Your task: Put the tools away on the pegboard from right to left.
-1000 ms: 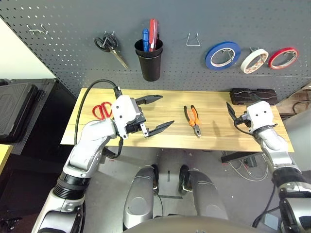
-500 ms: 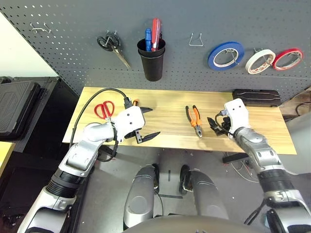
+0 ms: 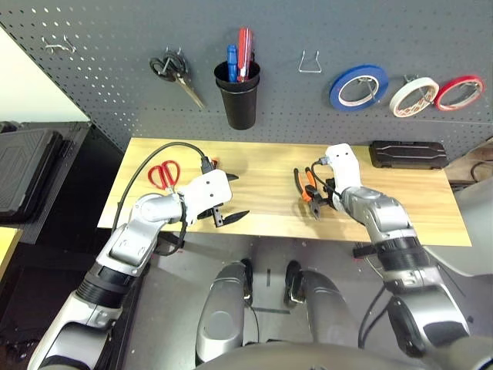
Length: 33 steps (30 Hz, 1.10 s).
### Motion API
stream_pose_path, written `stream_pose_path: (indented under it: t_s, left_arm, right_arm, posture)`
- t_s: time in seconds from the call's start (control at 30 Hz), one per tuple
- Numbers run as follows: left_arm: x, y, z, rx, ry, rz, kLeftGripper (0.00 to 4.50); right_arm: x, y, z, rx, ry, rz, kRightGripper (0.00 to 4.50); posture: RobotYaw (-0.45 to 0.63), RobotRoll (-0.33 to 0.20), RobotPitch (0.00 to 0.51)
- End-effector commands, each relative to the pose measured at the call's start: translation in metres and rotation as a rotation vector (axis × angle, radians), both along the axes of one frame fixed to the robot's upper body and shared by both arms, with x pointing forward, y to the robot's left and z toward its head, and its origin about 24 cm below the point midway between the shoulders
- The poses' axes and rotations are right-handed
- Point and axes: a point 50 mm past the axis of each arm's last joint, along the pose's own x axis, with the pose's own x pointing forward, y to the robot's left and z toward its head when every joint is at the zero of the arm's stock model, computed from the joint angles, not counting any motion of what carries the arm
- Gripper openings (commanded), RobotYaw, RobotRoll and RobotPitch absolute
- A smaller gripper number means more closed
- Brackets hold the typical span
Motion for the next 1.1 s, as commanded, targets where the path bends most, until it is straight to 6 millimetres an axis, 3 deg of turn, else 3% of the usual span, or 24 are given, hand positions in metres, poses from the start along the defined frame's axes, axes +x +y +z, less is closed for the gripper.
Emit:
stream_pose_path:
  t_s: [0.03,0.43,0.9,1.0,1.1]
  left_arm:
    - [0.0,-0.001,-0.008,0.032,0.03,-0.013,4.5]
    - [0.003,-0.003,-0.009,0.033,0.025,-0.003,4.5]
    - [0.006,0.0,-0.013,0.055,0.035,0.003,4.5]
    - [0.006,-0.001,-0.014,0.057,0.035,0.003,4.5]
    - [0.006,-0.001,-0.015,0.061,0.036,0.002,4.5]
  right_arm:
    - [0.0,0.003,-0.009,-0.011,0.067,-0.017,4.44]
    - [0.011,0.011,-0.029,-0.06,0.162,-0.061,4.44]
    - [0.012,0.008,-0.045,-0.072,0.189,-0.087,4.44]
    - [0.011,0.006,-0.047,-0.078,0.193,-0.091,3.85]
    - [0.01,0.005,-0.049,-0.082,0.197,-0.095,2.82]
  posture:
    - [0.27,0.0,0.257]
    - [0.27,0.0,0.262]
    - [0.28,0.0,0.261]
    - [0.27,0.0,0.259]
    - [0.27,0.0,0.256]
